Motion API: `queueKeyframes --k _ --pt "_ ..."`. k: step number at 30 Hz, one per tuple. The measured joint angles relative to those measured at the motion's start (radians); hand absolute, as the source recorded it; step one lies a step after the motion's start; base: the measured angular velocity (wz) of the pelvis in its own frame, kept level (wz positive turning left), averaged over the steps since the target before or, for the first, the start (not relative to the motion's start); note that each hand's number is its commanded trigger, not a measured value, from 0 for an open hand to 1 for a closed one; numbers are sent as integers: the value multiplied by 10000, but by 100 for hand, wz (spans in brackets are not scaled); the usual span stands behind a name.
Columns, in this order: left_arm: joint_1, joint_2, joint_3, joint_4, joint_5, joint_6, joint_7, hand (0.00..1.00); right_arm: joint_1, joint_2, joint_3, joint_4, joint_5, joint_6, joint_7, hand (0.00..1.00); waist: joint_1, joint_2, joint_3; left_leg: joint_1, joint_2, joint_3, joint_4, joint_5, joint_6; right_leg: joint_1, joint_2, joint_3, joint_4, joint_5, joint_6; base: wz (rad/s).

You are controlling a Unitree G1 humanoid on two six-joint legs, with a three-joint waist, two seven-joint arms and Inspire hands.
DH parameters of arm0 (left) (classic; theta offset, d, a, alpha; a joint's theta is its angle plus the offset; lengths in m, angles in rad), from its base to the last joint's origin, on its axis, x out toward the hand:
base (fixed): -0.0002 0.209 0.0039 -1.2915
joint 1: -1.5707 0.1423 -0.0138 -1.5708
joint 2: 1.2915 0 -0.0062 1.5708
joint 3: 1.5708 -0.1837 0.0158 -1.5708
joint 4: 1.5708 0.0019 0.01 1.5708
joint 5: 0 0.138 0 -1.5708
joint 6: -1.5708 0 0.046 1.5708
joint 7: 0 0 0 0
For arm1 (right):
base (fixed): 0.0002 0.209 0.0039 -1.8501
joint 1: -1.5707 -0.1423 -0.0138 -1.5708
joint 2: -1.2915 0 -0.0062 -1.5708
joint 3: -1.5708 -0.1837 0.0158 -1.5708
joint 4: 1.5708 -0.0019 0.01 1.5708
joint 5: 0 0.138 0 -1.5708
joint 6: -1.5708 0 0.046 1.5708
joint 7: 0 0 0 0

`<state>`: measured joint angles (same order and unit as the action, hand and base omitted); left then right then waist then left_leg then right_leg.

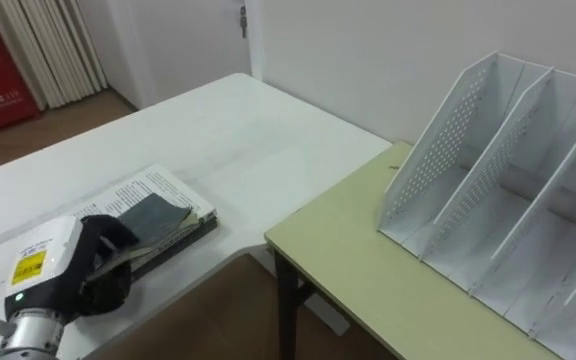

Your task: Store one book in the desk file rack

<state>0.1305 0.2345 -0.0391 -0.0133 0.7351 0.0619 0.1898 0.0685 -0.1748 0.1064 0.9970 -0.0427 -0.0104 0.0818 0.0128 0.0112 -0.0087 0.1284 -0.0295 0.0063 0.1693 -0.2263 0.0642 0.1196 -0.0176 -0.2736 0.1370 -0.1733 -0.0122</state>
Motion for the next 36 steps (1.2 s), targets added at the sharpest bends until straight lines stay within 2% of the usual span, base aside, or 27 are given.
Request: queueKeyframes --k 4,5,6,9,14,16,19,28,32,36 --pt "47 3 241 -647 -1487 -219 -269 100 17 64 161 -694 -812 -124 411 0 106 25 39 -3 6 133 -6 0 0 -3 -13 22 50 2 16 -1" --pt "47 -5 244 -824 -2261 -418 -276 100 15 61 287 -1122 -811 -211 534 0 170 -10 114 23 14 156 -6 0 0 -19 -21 41 132 2 15 -5" --pt "46 -20 214 -856 -2796 -705 -281 100 16 74 402 -1463 -847 -329 676 0 181 -60 148 10 19 169 -6 0 0 -2 -22 45 146 1 14 -4" --pt "40 -146 53 -875 -3986 -1159 -347 100 28 76 725 -2270 -1083 -581 864 0 194 -78 146 -13 7 138 -7 0 0 -10 -44 18 150 4 19 0" --pt "27 -227 -101 -1304 -5500 -1540 -832 100 243 77 1078 -3563 -1318 -644 1412 0 209 -38 120 -51 12 127 -12 -1 1 -83 -42 19 208 12 18 0" --pt "27 -297 -119 -1335 -5807 -1560 -1018 100 423 78 1092 -4017 -1387 -654 1671 0 220 18 85 -37 13 128 -7 -1 1 -86 -42 33 232 13 18 -2" --pt "28 -461 -144 -1335 -6479 -1561 -1373 100 483 88 1177 -4378 -1388 -660 1999 0 234 109 88 -64 22 151 15 -1 2 -187 -34 172 337 20 6 -10" --pt "33 -470 -242 -1339 -8708 -1808 -2285 100 521 83 1014 -5449 -1043 -673 3073 0 224 104 101 15 44 224 11 -1 2 -352 -15 398 559 31 -20 -9" --pt "33 -453 -207 -1338 -9741 -1822 -2517 100 523 71 960 -6295 -304 -679 3485 0 227 24 170 7 51 250 5 -7 9 -404 2 498 679 25 -25 -8" --pt "50 -451 -204 -1299 -11025 -1818 -2870 100 521 70 921 -7052 925 -674 3912 0 238 23 180 3 70 374 -5 -7 9 -469 24 625 693 41 -50 -9"
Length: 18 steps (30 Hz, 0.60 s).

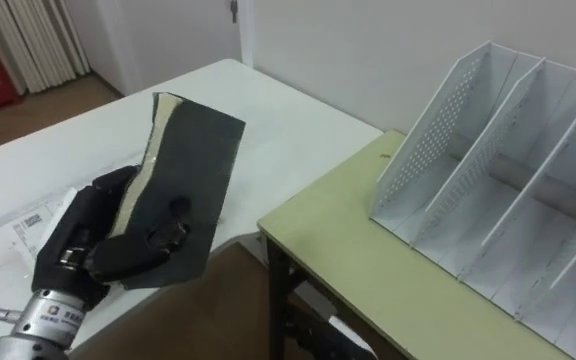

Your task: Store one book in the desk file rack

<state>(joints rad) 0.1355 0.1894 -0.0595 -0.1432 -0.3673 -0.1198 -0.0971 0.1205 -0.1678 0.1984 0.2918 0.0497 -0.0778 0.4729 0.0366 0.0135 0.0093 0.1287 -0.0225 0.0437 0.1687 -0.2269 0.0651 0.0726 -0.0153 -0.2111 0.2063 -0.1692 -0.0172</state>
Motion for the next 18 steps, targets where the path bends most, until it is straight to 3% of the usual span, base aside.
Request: queueKeyframes --k 3,7,9,14,18 --pt "221 0 77 4 -1098 4 -452 100 3 33 -279 -406 711 60 406 0 -29 30 24 7 3 74 -11 0 0 -37 4 73 8 1 -1 -10" --pt "526 12 121 147 -1598 171 -1085 100 7 11 -862 -1043 1920 153 587 0 -61 32 34 -12 2 80 -7 -3 3 -97 8 114 3 1 0 -2" --pt "532 21 198 249 -2252 540 -1555 100 4 19 -1271 -1305 2902 163 752 0 -61 34 34 -36 6 88 1 -6 5 -133 10 125 7 2 -1 0" --pt "535 207 309 283 -3074 943 -2819 100 6 -98 -1471 -2004 4241 581 1063 0 -110 47 27 -123 12 106 32 -5 4 -187 12 149 1 7 -9 0" --pt "534 280 315 558 -3569 1248 -3803 100 -26 -124 -1481 -2329 5683 624 1466 0 -101 48 25 -118 9 127 146 -5 4 -166 1 196 11 14 -17 -2"
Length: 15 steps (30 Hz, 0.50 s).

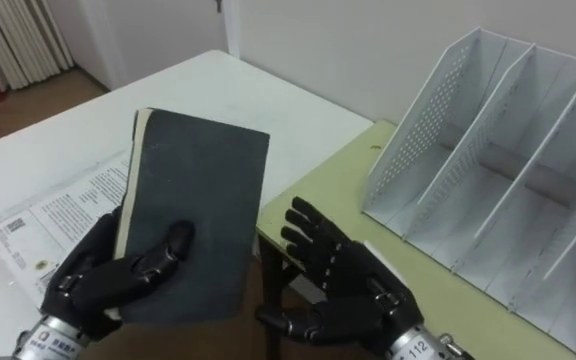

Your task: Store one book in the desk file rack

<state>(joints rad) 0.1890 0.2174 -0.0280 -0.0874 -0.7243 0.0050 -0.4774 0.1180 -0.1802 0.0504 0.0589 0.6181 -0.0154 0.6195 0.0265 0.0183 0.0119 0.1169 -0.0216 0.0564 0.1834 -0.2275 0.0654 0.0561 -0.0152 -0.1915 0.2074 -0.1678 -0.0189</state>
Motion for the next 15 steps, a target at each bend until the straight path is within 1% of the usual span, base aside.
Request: queueKeyframes --k 1,3,4,6,7,8,9,11,13,15 --pt "0 3 12 52 -105 52 -77 100 1 -15 -3 0 171 45 64 0 22 0 0 3 1 4 0 0 0 -7 1 9 11 1 -1 -6" --pt "0 4 113 154 -315 295 -206 100 2 -51 -21 -4 590 309 270 0 48 1 1 5 17 137 1 -1 -1 -88 8 94 123 1 -3 -10" --pt "0 11 137 157 -324 347 -261 100 3 -52 -17 -14 612 375 341 0 48 1 -1 0 20 169 1 -3 -2 -116 10 119 151 1 -3 -17" --pt "-4 52 162 165 -331 450 -704 100 4 -85 77 -267 1111 691 587 0 96 4 -4 -123 40 269 11 -57 20 -386 37 282 365 1 -10 -19" --pt "-6 66 163 165 -331 511 -853 100 8 -84 105 -371 1291 762 662 0 88 4 -4 -202 40 273 47 -61 24 -426 32 286 380 2 -12 -9" --pt "-6 90 150 165 -330 659 -1170 100 8 -97 151 -563 1650 822 856 0 73 5 -6 -254 40 272 133 -73 31 -496 24 285 414 16 -31 -3" --pt "-9 100 142 165 -330 791 -1473 100 8 -105 175 -723 2016 823 1056 0 62 3 -8 -369 40 272 221 -89 32 -571 17 285 471 17 -34 0" --pt "-27 103 139 165 -334 835 -1829 100 8 -111 177 -783 2484 826 1304 0 61 -7 -22 -378 42 272 238 -91 32 -599 15 286 486 23 -44 0" --pt "-82 133 138 164 -334 858 -2103 100 8 -129 175 -783 2606 831 1492 0 64 3 -45 -381 46 271 277 -93 29 -604 16 286 501 26 -49 0" --pt "-209 148 136 166 -343 982 -2369 100 12 -144 182 -780 2691 894 1681 0 62 40 -68 -405 55 272 388 -129 17 -593 24 305 518 28 -52 0"
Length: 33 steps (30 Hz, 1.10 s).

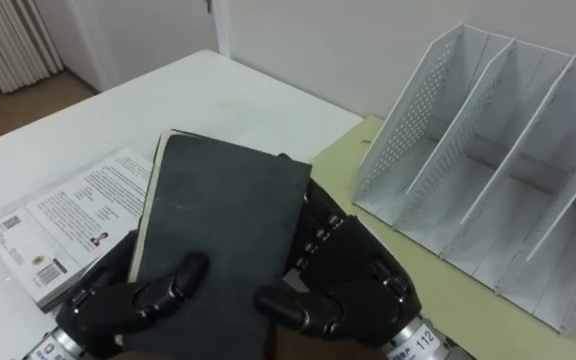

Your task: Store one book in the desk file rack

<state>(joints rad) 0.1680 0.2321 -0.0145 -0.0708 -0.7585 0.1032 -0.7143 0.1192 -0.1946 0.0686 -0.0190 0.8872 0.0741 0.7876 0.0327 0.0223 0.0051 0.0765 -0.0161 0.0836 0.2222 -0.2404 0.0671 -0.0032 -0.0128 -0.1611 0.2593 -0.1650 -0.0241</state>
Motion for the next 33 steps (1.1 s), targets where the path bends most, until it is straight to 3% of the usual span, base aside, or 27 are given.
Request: queueKeyframes --k 13,14,15,16,17,23,26,28,33 --pt "-129 463 -206 219 -674 74 -352 100 18 -279 570 21 256 363 223 0 -34 73 -9 -130 53 210 188 -187 43 -147 66 280 144 8 0 -7" --pt "-150 557 -294 239 -764 74 -353 100 18 -309 630 20 258 373 230 8 -32 74 -9 -125 53 214 202 -188 45 -152 69 291 148 8 0 0" --pt "-206 591 -364 291 -769 74 -367 100 18 -377 673 21 257 386 232 68 -27 79 -6 -118 52 214 227 -188 45 -155 69 297 147 8 1 0" --pt "-244 601 -408 348 -781 74 -374 100 18 -410 683 21 257 399 232 78 -24 84 -3 -111 52 214 229 -188 45 -154 68 297 147 8 1 0" --pt "-310 610 -489 505 -836 73 -401 100 18 -458 679 21 257 464 231 100 -21 94 -2 -112 52 214 230 -187 45 -153 68 300 147 8 1 0" --pt "-445 803 -650 669 -826 104 -644 100 17 -636 656 20 235 579 117 100 4 125 10 -124 53 223 175 -187 45 -212 87 342 174 7 1 -2" --pt "-452 1065 -886 664 -827 141 -1185 100 -2 -783 625 23 230 578 -107 100 27 125 10 -118 52 222 173 -187 45 -209 91 357 165 7 1 0" --pt "-454 1119 -931 698 -827 219 -1159 100 -2 -822 624 17 246 577 -81 100 25 134 14 -119 52 221 171 -187 45 -204 94 367 157 7 1 0" --pt "-471 1572 -974 734 -745 229 -1293 100 10 -892 872 6 244 683 -54 100 37 240 -15 -119 60 221 131 -199 39 -205 127 440 151 9 -2 -1"
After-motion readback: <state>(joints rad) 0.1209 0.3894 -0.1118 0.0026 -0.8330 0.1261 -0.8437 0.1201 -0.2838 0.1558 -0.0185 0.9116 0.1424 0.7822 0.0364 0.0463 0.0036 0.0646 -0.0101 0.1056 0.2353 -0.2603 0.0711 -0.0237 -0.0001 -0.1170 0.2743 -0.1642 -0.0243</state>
